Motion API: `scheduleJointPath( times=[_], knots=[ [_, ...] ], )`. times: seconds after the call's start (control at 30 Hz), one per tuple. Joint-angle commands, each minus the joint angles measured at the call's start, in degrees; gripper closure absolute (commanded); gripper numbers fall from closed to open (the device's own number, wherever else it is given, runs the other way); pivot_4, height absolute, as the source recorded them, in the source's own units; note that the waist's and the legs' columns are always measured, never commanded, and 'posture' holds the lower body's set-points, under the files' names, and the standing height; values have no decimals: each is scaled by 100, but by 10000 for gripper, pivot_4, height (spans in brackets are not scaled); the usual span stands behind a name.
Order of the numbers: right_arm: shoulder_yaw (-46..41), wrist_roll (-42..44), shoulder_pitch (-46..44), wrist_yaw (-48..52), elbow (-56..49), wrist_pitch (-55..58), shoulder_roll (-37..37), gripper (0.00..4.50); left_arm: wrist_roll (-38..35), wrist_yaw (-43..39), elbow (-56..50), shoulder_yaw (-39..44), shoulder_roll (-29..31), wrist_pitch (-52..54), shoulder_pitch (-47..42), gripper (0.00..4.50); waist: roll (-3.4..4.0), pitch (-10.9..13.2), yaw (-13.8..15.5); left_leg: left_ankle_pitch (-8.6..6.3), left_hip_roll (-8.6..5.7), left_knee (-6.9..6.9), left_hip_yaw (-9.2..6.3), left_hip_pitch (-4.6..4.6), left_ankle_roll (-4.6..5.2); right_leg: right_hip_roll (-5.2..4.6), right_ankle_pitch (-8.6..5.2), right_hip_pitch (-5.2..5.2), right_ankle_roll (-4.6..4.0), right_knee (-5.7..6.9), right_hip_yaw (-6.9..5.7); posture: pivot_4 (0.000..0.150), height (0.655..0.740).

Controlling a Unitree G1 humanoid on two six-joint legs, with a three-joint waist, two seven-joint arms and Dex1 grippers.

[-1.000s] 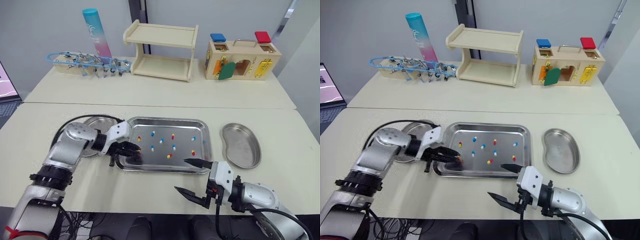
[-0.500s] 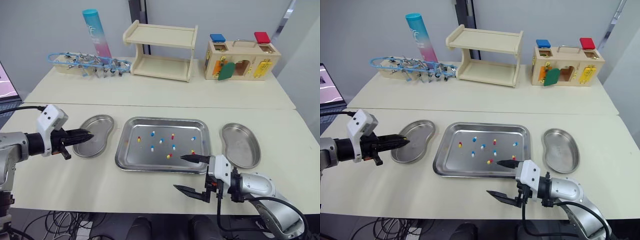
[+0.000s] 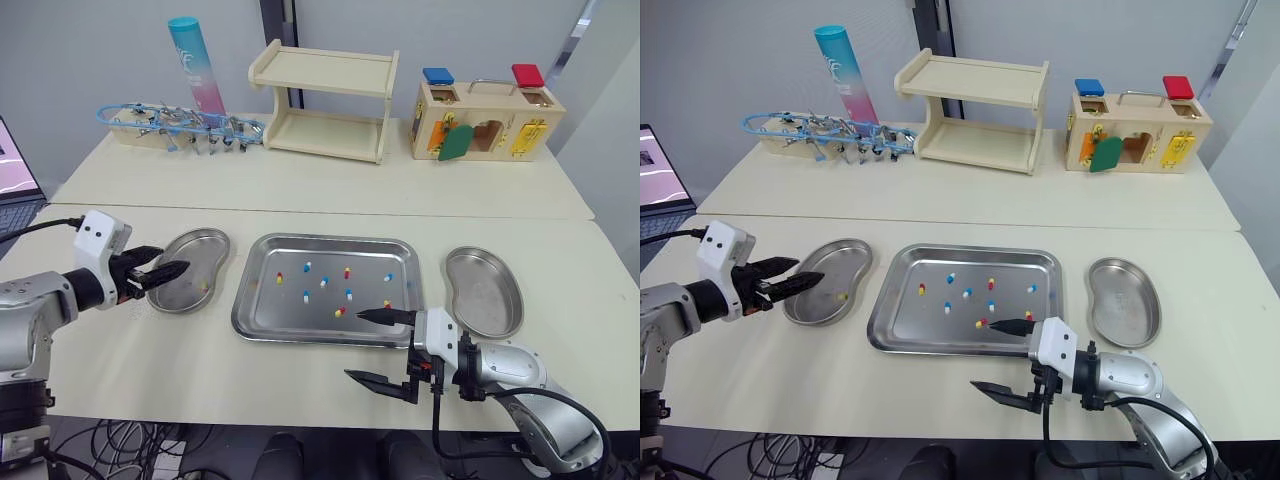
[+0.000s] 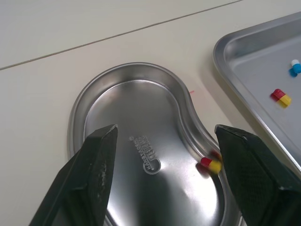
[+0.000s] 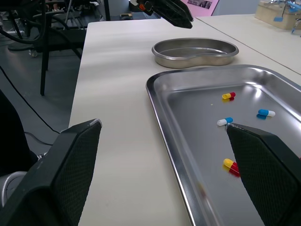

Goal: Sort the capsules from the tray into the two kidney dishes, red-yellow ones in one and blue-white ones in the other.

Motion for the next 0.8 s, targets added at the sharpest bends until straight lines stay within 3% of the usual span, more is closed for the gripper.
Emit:
scheduleJointPath(
  times=[0.03,0.27,0.53,0.7,0.8],
  knots=[
    [-39,89,-65,67,-85,-86,7,0,-194,88,-278,348,89,40,25,11956,0,0,0,0,0,0,0,0,0,0,0,0,0,0,0,1500,7400],
    [-202,36,-41,109,-63,-169,-115,0,-462,101,-592,1156,225,-41,589,11956,0,0,-35,0,3,-2,1,1,0,1,0,-1,0,0,0,1500,7400],
    [-1368,291,313,391,35,-190,-950,0,-292,198,-448,2142,102,-585,1920,11956,-1,0,-23,0,5,-5,5,2,0,0,0,1,-1,-5,2,1500,7400],
    [-2577,323,867,770,428,-409,-1669,0,-60,-7,9,2161,52,-1317,2559,428,-2,0,20,-2,4,-5,10,2,1,-1,2,5,-4,-16,3,1500,7400],
    [-3285,244,1239,1093,939,-652,-2074,0,-27,-28,299,2165,22,-1644,2682,428,-6,-2,36,-3,5,-6,9,0,3,-1,2,8,-4,-24,1,1500,7400]
  ],
)
